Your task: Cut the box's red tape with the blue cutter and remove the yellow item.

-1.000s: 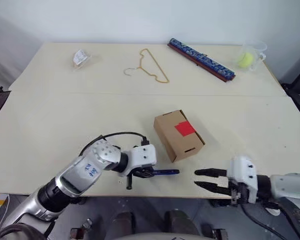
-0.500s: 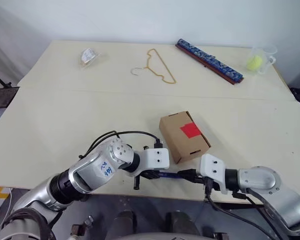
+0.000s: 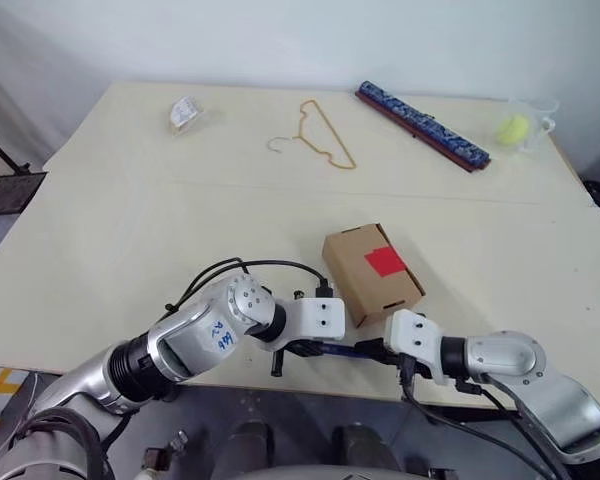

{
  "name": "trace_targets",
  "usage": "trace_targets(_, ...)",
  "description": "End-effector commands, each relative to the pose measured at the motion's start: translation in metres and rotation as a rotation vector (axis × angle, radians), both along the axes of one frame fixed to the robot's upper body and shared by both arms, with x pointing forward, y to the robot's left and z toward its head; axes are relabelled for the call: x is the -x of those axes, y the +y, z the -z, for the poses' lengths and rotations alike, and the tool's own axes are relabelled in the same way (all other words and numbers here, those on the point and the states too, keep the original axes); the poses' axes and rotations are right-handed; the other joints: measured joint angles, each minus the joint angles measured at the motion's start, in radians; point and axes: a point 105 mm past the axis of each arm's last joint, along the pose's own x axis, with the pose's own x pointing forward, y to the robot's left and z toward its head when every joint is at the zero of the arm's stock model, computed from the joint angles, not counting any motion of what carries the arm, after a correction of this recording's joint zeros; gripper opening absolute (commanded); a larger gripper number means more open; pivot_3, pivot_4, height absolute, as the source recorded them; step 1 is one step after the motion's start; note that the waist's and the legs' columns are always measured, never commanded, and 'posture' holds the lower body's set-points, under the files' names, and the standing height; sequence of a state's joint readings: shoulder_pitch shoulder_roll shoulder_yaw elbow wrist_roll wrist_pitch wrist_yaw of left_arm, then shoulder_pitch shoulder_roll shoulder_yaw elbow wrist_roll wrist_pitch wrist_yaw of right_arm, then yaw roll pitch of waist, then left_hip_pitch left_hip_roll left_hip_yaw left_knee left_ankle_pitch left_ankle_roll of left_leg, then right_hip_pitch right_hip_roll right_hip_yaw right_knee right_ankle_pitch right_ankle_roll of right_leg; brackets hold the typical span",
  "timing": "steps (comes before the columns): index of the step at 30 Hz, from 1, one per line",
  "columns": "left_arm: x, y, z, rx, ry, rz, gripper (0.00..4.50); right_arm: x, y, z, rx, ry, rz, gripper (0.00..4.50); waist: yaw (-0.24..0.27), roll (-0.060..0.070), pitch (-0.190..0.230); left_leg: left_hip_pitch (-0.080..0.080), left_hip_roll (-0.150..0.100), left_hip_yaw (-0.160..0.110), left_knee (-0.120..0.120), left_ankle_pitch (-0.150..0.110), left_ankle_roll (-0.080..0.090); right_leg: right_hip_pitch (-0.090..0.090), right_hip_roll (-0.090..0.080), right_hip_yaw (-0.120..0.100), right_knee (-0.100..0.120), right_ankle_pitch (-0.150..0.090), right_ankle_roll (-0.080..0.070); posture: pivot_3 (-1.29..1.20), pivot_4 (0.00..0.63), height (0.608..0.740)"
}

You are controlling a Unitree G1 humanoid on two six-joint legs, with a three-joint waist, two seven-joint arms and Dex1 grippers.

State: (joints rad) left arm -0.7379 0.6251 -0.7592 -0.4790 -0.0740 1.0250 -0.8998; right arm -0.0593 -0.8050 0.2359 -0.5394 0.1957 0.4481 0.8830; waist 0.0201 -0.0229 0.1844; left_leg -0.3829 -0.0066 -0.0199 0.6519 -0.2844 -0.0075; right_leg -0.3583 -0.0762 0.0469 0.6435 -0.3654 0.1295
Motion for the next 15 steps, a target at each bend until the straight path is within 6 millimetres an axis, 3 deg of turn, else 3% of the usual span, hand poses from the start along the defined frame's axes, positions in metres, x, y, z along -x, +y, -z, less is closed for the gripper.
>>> trace_targets(1, 0.004, -0.002, 0.011, -0.023, 0.03, 0.005, 0.41, 0.004, 0.012, 0.006, -0.008, 0.007, -0.051, 0.02, 0.001, 0.0, 0.0, 0.0, 0.0, 0.0, 0.0, 0.0, 0.0, 0.0, -0.001, 0.0, 0.0, 0.0, 0.0, 0.0, 0.15, 0.74)
trace_targets(7, 0.008, -0.003, 0.013, -0.024, 0.044, 0.005, 0.41, 0.006, 0.033, 0.01, -0.047, 0.015, -0.097, 0.02, 0.002, -0.001, -0.001, 0.0, -0.001, -0.002, 0.0, 0.0, 0.0, 0.0, -0.002, -0.001, 0.0, 0.0, 0.0, 0.0, 0.15, 0.74)
trace_targets(15, 0.006, -0.004, 0.015, -0.027, 0.042, 0.01, 0.41, -0.004, 0.039, 0.005, -0.077, -0.006, -0.098, 0.02, 0.003, -0.001, -0.001, 0.0, -0.001, -0.003, -0.001, 0.0, 0.0, 0.001, -0.002, -0.002, 0.0, 0.0, 0.0, 0.0, 0.15, 0.74)
